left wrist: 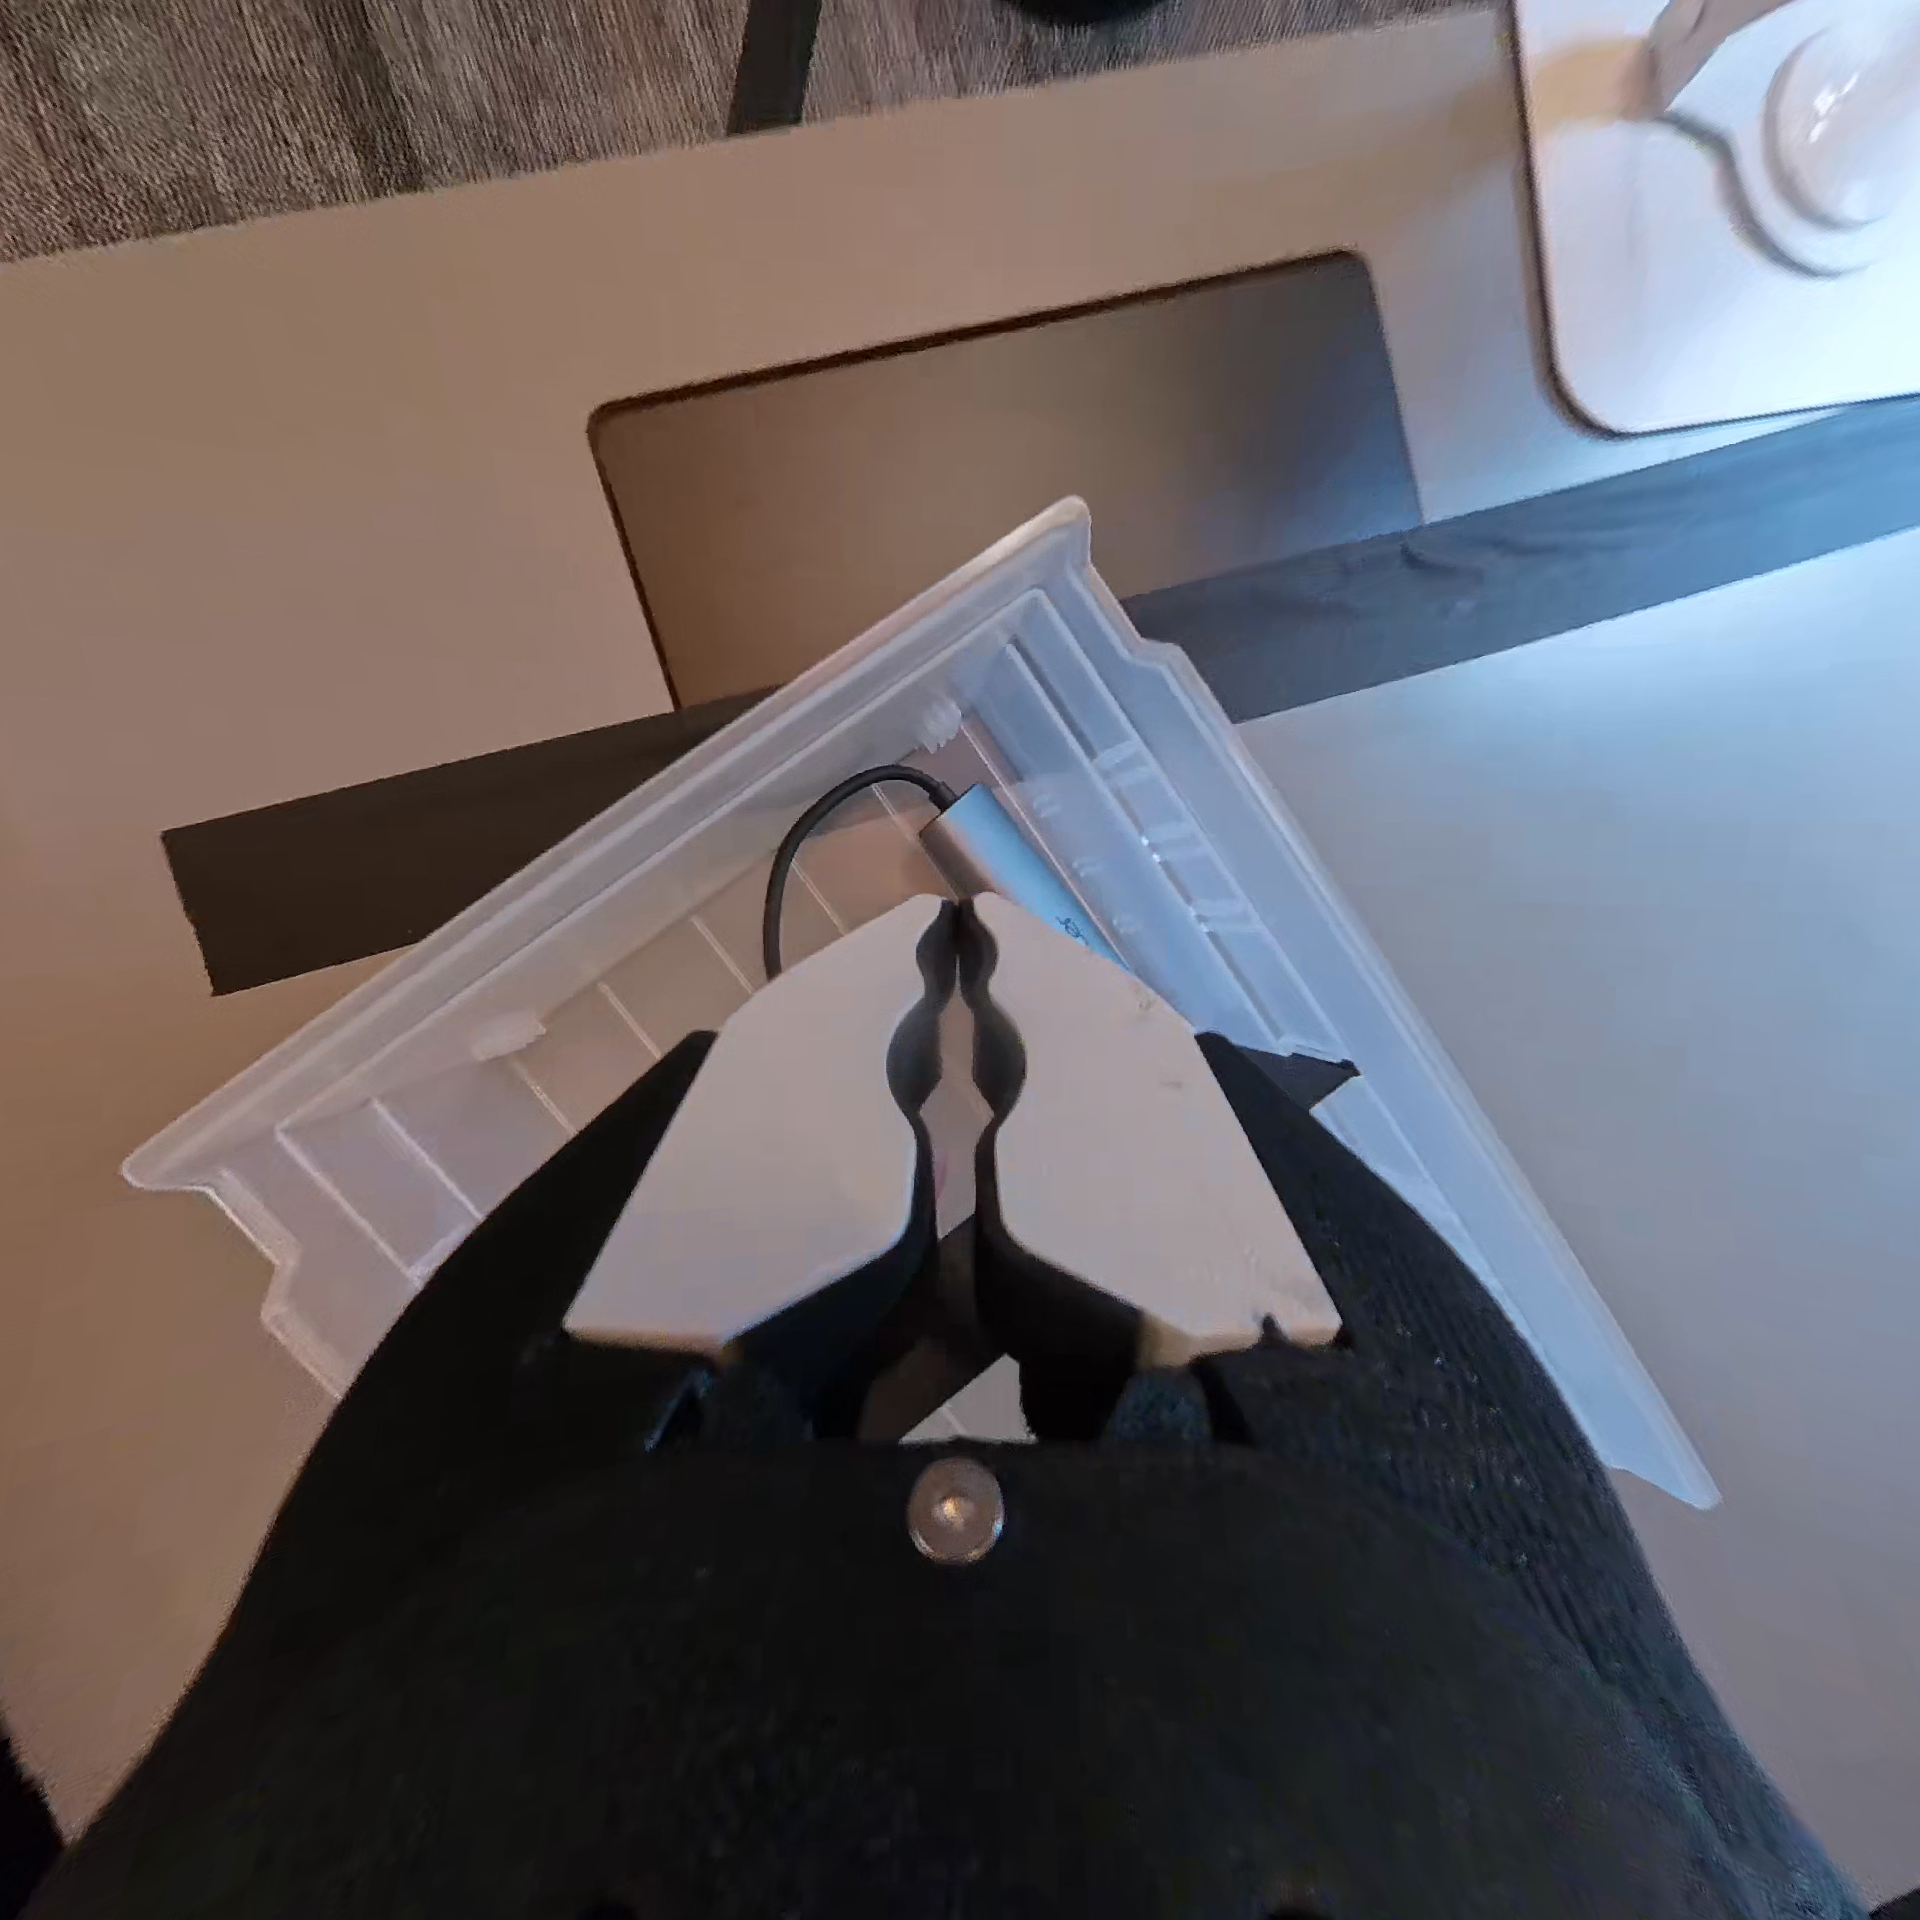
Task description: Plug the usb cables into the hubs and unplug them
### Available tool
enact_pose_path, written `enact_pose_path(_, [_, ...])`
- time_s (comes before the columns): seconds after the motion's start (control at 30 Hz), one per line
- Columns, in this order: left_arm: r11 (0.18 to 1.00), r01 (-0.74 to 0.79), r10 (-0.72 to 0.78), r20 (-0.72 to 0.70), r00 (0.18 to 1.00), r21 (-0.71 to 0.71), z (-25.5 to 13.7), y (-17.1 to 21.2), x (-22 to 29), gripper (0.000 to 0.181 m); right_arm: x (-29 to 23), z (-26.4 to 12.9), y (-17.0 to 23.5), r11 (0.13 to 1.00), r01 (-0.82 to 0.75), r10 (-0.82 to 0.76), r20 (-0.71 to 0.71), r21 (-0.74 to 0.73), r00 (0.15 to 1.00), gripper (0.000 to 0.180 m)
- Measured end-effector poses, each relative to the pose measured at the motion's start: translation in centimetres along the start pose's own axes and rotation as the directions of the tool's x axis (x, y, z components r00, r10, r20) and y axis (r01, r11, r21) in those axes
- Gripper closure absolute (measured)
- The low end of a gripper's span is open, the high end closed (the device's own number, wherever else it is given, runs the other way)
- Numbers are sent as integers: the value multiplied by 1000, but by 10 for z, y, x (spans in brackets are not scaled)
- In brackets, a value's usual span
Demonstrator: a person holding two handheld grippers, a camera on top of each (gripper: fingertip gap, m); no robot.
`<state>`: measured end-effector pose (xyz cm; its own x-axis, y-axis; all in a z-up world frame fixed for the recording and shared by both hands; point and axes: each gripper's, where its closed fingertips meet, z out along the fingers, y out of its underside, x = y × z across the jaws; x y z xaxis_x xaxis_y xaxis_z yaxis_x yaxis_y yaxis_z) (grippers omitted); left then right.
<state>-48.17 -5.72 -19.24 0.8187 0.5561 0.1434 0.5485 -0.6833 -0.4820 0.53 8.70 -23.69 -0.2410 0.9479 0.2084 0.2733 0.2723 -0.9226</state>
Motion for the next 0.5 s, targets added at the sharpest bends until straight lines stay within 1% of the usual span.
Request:
enact_pose_path(0.03, [1000,11,-11,-6,1000,11,0,0,0,181,-1,0,0,1000,4,-4,3,-3,1000,154])
enact_pose_path(0.07, [1000,25,-25,-5,1000,9,4,2,0,180,-2,1,1,1000,8,-8,4,-5,1000,154])
enact_pose_path(0.17, [997,79,-80,-31,996,-18,29,10,5,160,-1,0,2,1000,15,-15,-3,-10,1000,155])
enact_pose_path(0.23, [992,113,-115,-49,992,-48,48,16,8,150,1,-1,3,1000,7,-7,-9,-12,1000,155])
enact_pose_path(0.4, [974,154,-168,-79,983,-165,84,31,14,139,6,-3,4,1000,-20,20,-14,-7,1000,156])
enact_pose_path(0.5, [955,158,-185,-89,979,-250,94,40,16,139,7,-2,5,1000,-23,23,-14,-10,1000,157])
